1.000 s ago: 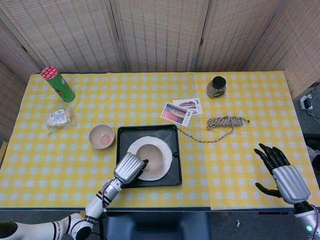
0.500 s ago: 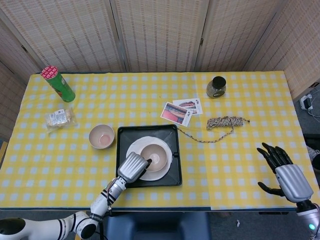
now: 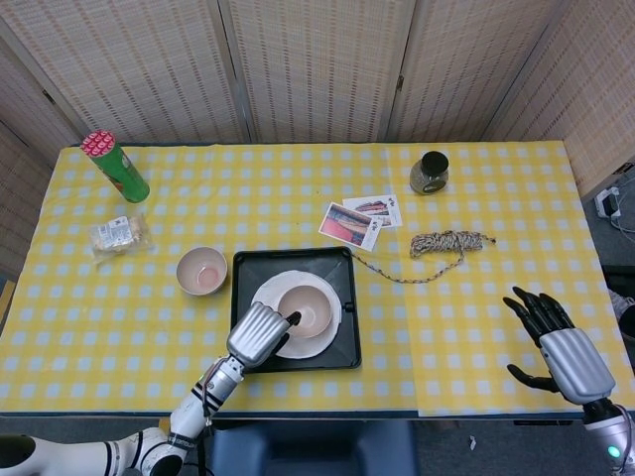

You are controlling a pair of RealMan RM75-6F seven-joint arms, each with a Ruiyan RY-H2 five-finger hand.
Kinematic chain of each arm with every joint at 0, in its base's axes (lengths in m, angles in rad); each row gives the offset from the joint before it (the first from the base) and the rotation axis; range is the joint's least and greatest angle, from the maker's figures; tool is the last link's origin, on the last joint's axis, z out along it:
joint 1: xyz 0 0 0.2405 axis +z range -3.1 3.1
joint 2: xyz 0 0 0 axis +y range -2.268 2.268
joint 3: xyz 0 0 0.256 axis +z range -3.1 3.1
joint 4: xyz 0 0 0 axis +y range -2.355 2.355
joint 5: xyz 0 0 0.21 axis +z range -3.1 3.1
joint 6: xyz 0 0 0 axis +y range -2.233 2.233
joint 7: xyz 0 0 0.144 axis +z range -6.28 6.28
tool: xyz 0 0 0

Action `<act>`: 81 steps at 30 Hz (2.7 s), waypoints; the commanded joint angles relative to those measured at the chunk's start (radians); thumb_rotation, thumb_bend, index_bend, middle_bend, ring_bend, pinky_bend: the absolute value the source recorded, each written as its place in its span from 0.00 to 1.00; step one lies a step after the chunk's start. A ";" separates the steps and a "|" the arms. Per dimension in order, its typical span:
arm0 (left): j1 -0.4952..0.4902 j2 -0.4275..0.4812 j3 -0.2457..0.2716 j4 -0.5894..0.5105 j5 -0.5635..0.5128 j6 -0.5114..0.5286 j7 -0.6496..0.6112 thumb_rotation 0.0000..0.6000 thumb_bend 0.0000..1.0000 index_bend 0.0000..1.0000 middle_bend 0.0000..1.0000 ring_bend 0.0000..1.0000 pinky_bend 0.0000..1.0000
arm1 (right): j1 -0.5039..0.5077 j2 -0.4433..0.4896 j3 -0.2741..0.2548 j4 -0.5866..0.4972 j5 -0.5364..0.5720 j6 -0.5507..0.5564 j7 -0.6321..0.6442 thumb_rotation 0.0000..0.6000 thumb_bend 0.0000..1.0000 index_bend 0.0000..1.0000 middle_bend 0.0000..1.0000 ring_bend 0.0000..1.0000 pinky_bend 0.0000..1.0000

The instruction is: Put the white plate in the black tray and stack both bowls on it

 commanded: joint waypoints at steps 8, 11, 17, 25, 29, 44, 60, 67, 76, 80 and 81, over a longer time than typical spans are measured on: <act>0.100 0.158 0.021 -0.108 -0.030 0.120 0.004 1.00 0.42 0.41 1.00 1.00 1.00 | -0.011 -0.004 -0.013 -0.001 -0.041 0.025 -0.010 1.00 0.25 0.00 0.00 0.00 0.00; 0.117 0.187 0.001 -0.079 -0.065 0.138 -0.004 1.00 0.42 0.42 1.00 1.00 1.00 | -0.014 -0.005 -0.018 -0.006 -0.055 0.033 -0.016 1.00 0.25 0.00 0.00 0.00 0.00; 0.115 0.222 -0.047 -0.036 -0.161 0.103 -0.061 1.00 0.40 0.45 1.00 1.00 1.00 | -0.003 -0.021 -0.021 -0.012 -0.073 0.018 -0.038 1.00 0.25 0.00 0.00 0.00 0.00; 0.111 0.221 -0.054 0.046 -0.206 0.065 -0.134 1.00 0.39 0.47 1.00 1.00 1.00 | -0.002 -0.025 -0.025 -0.020 -0.076 0.012 -0.050 1.00 0.25 0.00 0.00 0.00 0.00; 0.099 0.199 -0.045 0.101 -0.216 0.040 -0.136 1.00 0.39 0.45 1.00 1.00 1.00 | -0.002 -0.027 -0.025 -0.019 -0.073 0.011 -0.053 1.00 0.25 0.00 0.00 0.00 0.00; 0.060 0.115 -0.042 0.248 -0.256 -0.037 -0.191 1.00 0.38 0.45 1.00 1.00 1.00 | 0.001 -0.016 -0.025 -0.015 -0.053 -0.001 -0.037 1.00 0.25 0.00 0.00 0.00 0.00; 0.055 0.045 -0.040 0.383 -0.202 0.011 -0.285 1.00 0.45 0.62 1.00 1.00 1.00 | 0.005 -0.022 -0.018 -0.013 -0.034 -0.014 -0.046 1.00 0.25 0.00 0.00 0.00 0.00; 0.069 0.056 -0.025 0.342 -0.126 0.089 -0.322 1.00 0.46 0.62 1.00 1.00 1.00 | 0.005 -0.021 -0.023 -0.015 -0.043 -0.015 -0.049 1.00 0.25 0.00 0.00 0.00 0.00; 0.112 0.101 0.013 0.099 -0.058 0.181 -0.253 1.00 0.47 0.63 1.00 1.00 1.00 | 0.000 -0.019 -0.040 -0.018 -0.080 -0.001 -0.048 1.00 0.25 0.00 0.00 0.00 0.00; 0.112 0.104 0.019 -0.031 -0.055 0.186 -0.143 1.00 0.48 0.63 1.00 1.00 1.00 | 0.001 -0.015 -0.050 -0.018 -0.100 0.000 -0.040 1.00 0.25 0.00 0.00 0.00 0.00; 0.110 0.103 0.019 -0.056 -0.056 0.184 -0.117 1.00 0.48 0.63 1.00 1.00 1.00 | 0.001 -0.014 -0.052 -0.018 -0.104 0.003 -0.037 1.00 0.25 0.00 0.00 0.00 0.00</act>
